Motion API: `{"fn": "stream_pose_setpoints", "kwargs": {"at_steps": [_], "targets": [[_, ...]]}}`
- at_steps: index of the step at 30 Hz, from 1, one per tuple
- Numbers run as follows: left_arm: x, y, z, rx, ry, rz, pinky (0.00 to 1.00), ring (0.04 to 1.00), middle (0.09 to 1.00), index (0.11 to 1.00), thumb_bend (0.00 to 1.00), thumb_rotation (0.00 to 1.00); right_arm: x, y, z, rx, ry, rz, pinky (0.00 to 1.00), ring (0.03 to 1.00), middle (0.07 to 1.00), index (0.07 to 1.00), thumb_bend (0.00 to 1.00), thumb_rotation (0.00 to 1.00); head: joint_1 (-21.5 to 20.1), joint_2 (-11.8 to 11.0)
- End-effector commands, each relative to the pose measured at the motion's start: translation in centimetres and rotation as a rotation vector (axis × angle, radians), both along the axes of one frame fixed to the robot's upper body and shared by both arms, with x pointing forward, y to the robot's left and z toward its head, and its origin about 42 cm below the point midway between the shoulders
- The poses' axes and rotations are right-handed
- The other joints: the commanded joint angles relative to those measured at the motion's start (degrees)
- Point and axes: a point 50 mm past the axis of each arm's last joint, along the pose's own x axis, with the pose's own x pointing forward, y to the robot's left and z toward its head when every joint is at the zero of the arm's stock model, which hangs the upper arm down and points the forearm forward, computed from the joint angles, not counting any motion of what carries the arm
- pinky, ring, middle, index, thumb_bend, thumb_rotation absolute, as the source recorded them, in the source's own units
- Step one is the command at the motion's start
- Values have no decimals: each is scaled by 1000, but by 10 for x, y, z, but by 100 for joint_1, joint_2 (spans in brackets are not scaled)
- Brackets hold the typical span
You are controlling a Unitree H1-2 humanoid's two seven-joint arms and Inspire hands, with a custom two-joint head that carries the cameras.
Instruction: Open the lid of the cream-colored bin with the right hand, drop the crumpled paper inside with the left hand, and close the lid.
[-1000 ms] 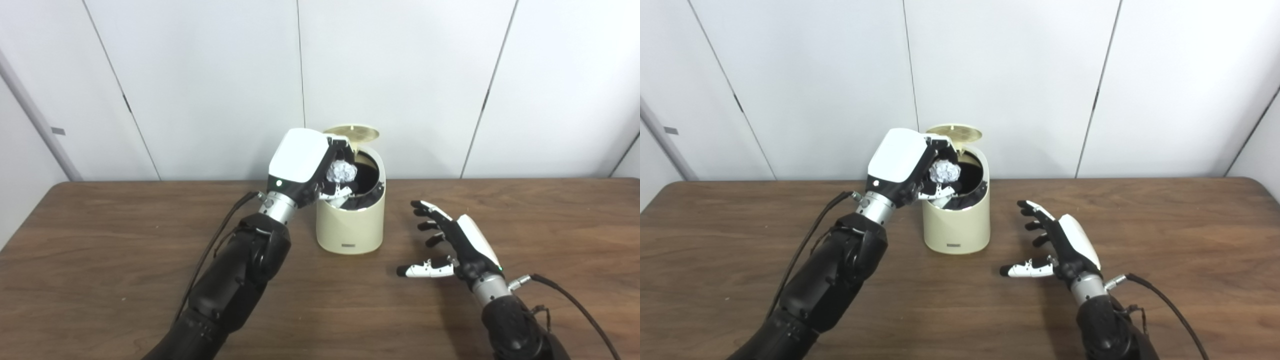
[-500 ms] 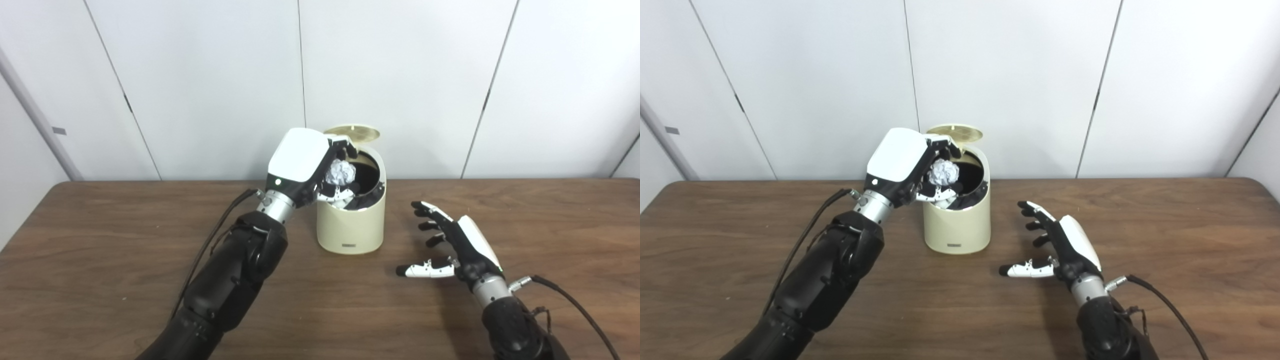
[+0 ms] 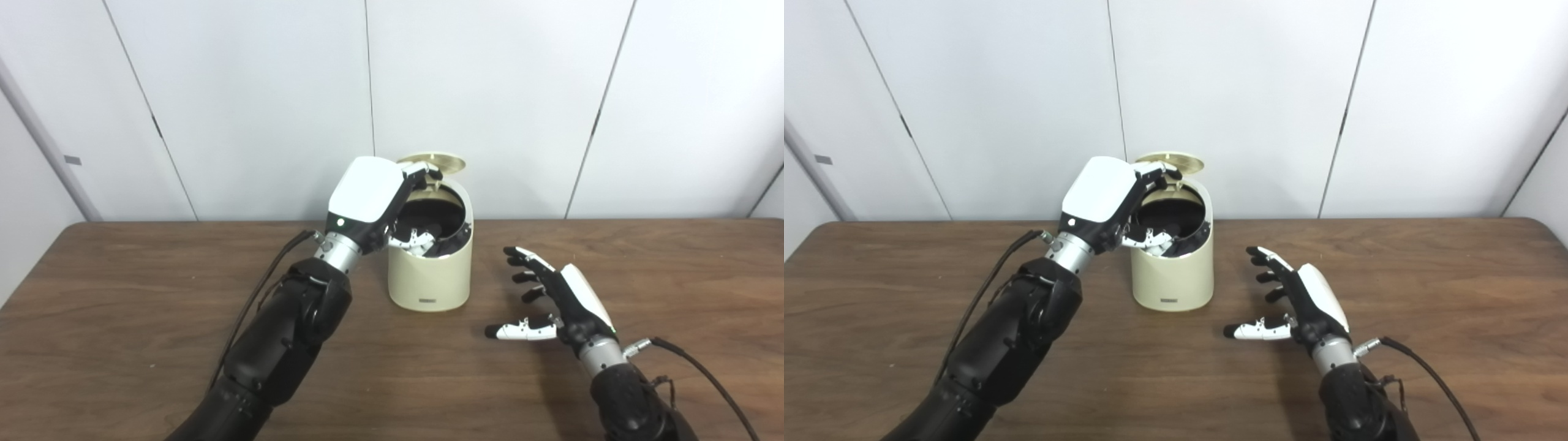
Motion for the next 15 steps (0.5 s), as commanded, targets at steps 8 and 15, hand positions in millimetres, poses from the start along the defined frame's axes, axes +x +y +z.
{"fn": "stream_pose_setpoints", "kwargs": {"at_steps": [8, 15], "targets": [[2, 1, 12, -7, -35, -21, 436, 569, 656, 722, 928, 216, 4, 6, 11, 21, -23, 22, 610, 771, 856, 867, 766, 117, 5, 5], [-9, 15, 2, -279, 41, -106, 364, 450, 472, 558, 552, 6, 2, 2, 12, 61, -83, -13, 576, 735, 831, 835, 737, 106, 4, -17]]}}
